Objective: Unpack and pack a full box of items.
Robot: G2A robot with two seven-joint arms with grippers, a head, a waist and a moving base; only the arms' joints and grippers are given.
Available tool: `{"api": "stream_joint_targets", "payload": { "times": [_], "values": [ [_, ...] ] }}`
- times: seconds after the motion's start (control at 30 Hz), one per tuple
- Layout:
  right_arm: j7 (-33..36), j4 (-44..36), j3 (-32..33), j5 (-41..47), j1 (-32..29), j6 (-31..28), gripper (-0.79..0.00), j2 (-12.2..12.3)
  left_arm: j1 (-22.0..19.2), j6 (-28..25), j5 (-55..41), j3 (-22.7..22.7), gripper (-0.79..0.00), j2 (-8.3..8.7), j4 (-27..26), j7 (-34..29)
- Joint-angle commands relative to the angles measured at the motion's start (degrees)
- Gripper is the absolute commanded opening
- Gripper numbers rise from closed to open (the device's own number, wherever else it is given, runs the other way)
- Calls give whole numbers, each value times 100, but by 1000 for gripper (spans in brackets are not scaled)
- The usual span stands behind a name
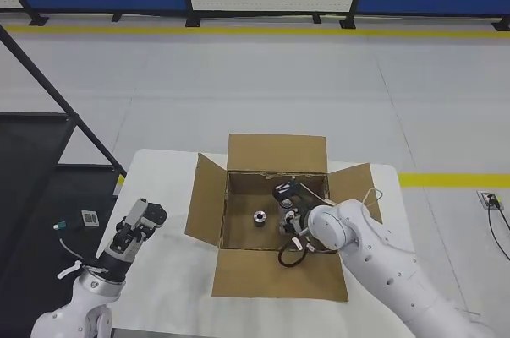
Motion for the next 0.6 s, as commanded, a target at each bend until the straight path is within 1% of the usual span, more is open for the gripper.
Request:
{"api": "stream_joint_targets", "payload": {
  "times": [0.0, 0.1, 0.23, 0.3, 0.43, 0.57],
  "values": [
    [-39, -134, 159, 32, -52, -34, -785, 36, 0, 0, 0, 0, 0, 0, 0, 0],
    [-100, -623, 616, 45, -286, -113, -785, 171, 0, 0, 0, 0, 0, 0, 0, 0],
    [-172, -1781, 1522, -133, -939, -62, -785, 429, 0, 0, 0, 0, 0, 0, 0, 0],
    [-380, -2453, 2067, -284, -1383, 172, -785, 542, 0, 0, 0, 0, 0, 0, 0, 0],
    [-1178, -3616, 3180, -651, -2393, 799, -785, 697, 0, 0, 0, 0, 0, 0, 0, 0],
    [-1770, -4211, 4085, -679, -3236, 1264, -785, 758, 0, 0, 0, 0, 0, 0, 0, 0]
  ]
}}
